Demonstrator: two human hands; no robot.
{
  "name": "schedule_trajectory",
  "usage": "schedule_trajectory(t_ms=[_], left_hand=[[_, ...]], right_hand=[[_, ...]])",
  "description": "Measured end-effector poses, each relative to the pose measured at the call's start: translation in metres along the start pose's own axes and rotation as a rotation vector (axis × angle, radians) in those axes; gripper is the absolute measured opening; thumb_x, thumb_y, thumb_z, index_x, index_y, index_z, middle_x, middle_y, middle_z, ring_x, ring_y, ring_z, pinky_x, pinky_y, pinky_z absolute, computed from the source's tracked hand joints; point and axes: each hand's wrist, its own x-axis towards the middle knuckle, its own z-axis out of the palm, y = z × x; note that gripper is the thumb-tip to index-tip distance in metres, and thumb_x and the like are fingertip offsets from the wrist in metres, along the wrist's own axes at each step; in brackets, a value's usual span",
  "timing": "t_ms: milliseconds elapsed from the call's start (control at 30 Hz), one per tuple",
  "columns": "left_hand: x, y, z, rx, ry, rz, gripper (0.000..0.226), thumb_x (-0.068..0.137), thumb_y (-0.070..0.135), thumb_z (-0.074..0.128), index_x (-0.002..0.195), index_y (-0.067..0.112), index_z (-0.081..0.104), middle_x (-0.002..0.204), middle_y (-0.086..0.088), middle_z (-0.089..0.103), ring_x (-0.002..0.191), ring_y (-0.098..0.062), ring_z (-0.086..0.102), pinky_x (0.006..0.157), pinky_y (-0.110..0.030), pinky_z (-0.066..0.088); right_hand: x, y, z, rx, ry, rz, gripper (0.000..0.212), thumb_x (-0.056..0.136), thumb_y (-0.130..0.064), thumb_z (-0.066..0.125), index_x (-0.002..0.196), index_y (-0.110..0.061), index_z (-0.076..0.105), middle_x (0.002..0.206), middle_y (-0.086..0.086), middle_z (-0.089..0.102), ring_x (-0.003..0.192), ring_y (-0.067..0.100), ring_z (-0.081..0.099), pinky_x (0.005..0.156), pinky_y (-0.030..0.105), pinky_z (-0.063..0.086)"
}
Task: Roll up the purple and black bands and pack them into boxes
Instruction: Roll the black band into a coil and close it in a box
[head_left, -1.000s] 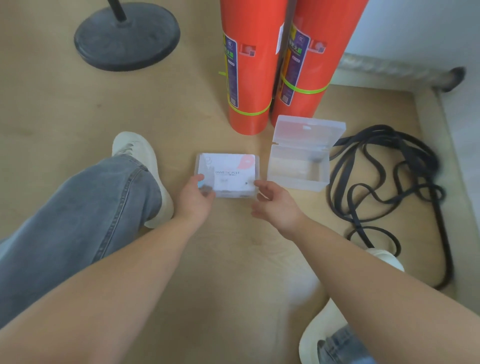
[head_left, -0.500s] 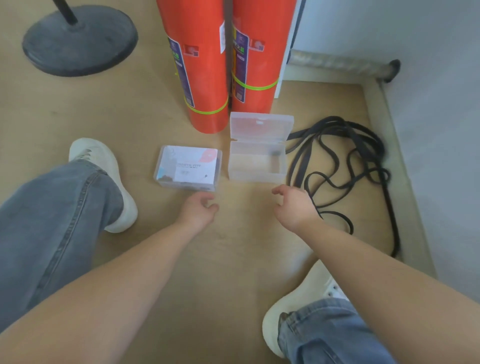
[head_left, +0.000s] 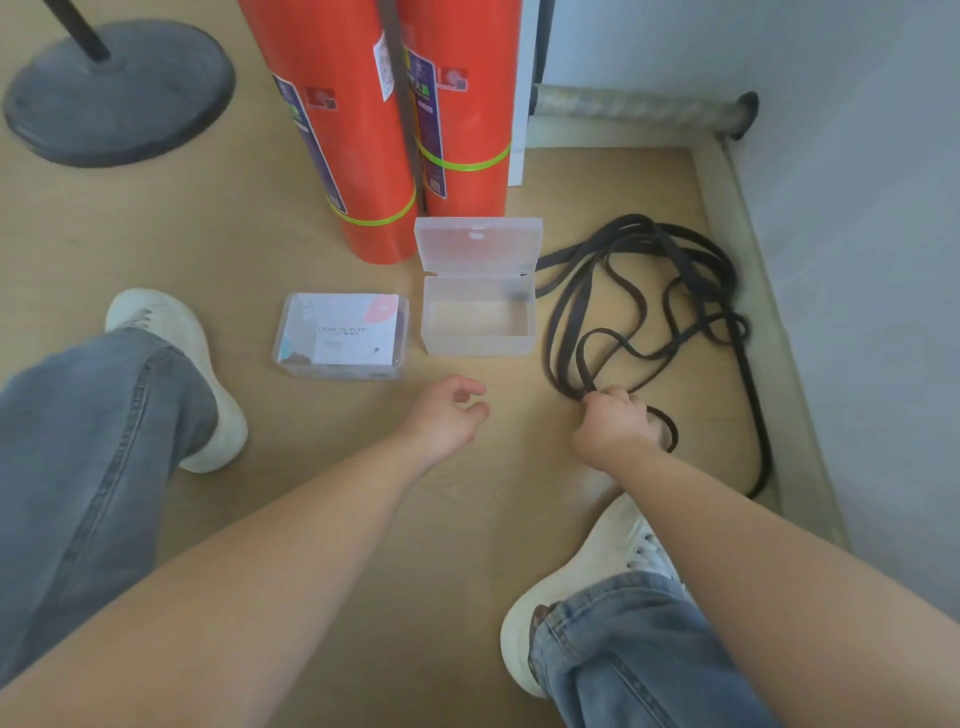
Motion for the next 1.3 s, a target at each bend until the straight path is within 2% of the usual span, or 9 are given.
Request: schedule_trajectory(t_ms=[133, 300, 533, 633, 767, 933, 1133, 1233, 1300], left_hand=[[-0.01, 0.007, -0.002, 0.015, -0.034, 0.003, 0.025, 0.096, 0.017, 0.064, 0.12, 0.019, 0.064, 0.13, -0.007, 0.057, 0.091, -0.026, 0.064, 0.088, -0.047, 0.059], [-0.033, 0.024, -0.012, 0.022, -0.077, 0.079, 0.026, 0.095, 0.018, 0.059, 0.12, 0.025, 0.061, 0.121, 0.004, 0.065, 0.1, -0.023, 0.068, 0.085, -0.043, 0.061], [-0.073, 0.063, -0.018, 0.024, -0.197, 0.206, 0.048, 0.091, 0.029, 0.071, 0.136, 0.027, 0.053, 0.116, 0.01, 0.066, 0.109, -0.008, 0.065, 0.099, -0.04, 0.053], [-0.087, 0.077, -0.02, 0.015, -0.174, 0.289, 0.039, 0.09, 0.025, 0.072, 0.126, 0.028, 0.058, 0.111, 0.004, 0.073, 0.103, -0.011, 0.069, 0.098, -0.043, 0.054], [-0.102, 0.093, -0.03, 0.054, -0.096, 0.355, 0.025, 0.085, 0.023, 0.072, 0.102, 0.038, 0.061, 0.092, 0.004, 0.077, 0.092, -0.013, 0.073, 0.094, -0.048, 0.055], [-0.126, 0.116, -0.046, 0.029, 0.013, 0.469, 0.014, 0.091, 0.02, 0.066, 0.099, 0.032, 0.067, 0.09, 0.003, 0.076, 0.085, -0.013, 0.071, 0.089, -0.048, 0.058], [-0.148, 0.137, -0.063, 0.032, 0.109, 0.609, 0.033, 0.09, 0.006, 0.065, 0.095, 0.039, 0.068, 0.091, 0.01, 0.071, 0.085, -0.015, 0.071, 0.085, -0.043, 0.06], [-0.16, 0.145, -0.064, 0.038, 0.13, 0.652, 0.04, 0.088, 0.0, 0.066, 0.094, 0.04, 0.066, 0.095, 0.008, 0.071, 0.084, -0.013, 0.07, 0.088, -0.032, 0.057], [-0.173, 0.151, -0.065, 0.046, 0.136, 0.677, 0.044, 0.086, -0.001, 0.067, 0.094, 0.042, 0.065, 0.1, 0.008, 0.072, 0.091, -0.014, 0.071, 0.091, -0.032, 0.056]], right_hand=[[-0.004, 0.002, -0.008, 0.175, 0.05, -0.085, 0.047, 0.093, -0.006, 0.048, 0.133, -0.026, 0.062, 0.133, 0.004, 0.06, 0.124, 0.029, 0.055, 0.109, 0.047, 0.041], [-0.023, -0.016, -0.04, 0.665, 0.049, -0.238, 0.032, 0.088, -0.002, 0.064, 0.115, -0.019, 0.069, 0.101, 0.001, 0.068, 0.09, 0.018, 0.065, 0.071, 0.023, 0.05], [-0.083, -0.038, -0.095, 1.168, -0.068, -0.392, 0.035, 0.091, 0.013, 0.059, 0.12, -0.006, 0.063, 0.098, 0.013, 0.055, 0.086, 0.027, 0.066, 0.065, 0.032, 0.063], [-0.104, -0.038, -0.113, 1.294, -0.101, -0.436, 0.038, 0.092, 0.012, 0.057, 0.124, -0.007, 0.061, 0.099, 0.012, 0.054, 0.087, 0.027, 0.066, 0.078, 0.045, 0.062], [-0.125, -0.038, -0.129, 1.037, 0.092, -0.472, 0.032, 0.09, 0.003, 0.065, 0.116, -0.016, 0.067, 0.097, 0.012, 0.059, 0.083, 0.028, 0.07, 0.075, 0.042, 0.06], [-0.147, -0.038, -0.148, 1.076, 0.186, -0.529, 0.029, 0.092, 0.0, 0.063, 0.113, -0.019, 0.068, 0.093, 0.011, 0.059, 0.08, 0.02, 0.065, 0.072, 0.035, 0.054], [-0.17, -0.031, -0.164, 0.593, 0.188, -0.564, 0.012, 0.089, -0.018, 0.063, 0.089, -0.029, 0.067, 0.087, -0.003, 0.066, 0.074, 0.013, 0.056, 0.067, 0.026, 0.045], [-0.177, -0.029, -0.163, 0.388, 0.246, -0.557, 0.004, 0.081, -0.046, 0.064, 0.081, -0.041, 0.065, 0.1, 0.002, 0.058, 0.106, 0.024, 0.048, 0.091, 0.037, 0.048], [-0.19, -0.028, -0.166, 0.331, 0.277, -0.617, 0.006, 0.085, -0.047, 0.069, 0.085, -0.042, 0.066, 0.104, -0.002, 0.047, 0.114, 0.024, 0.042, 0.101, 0.038, 0.042]])
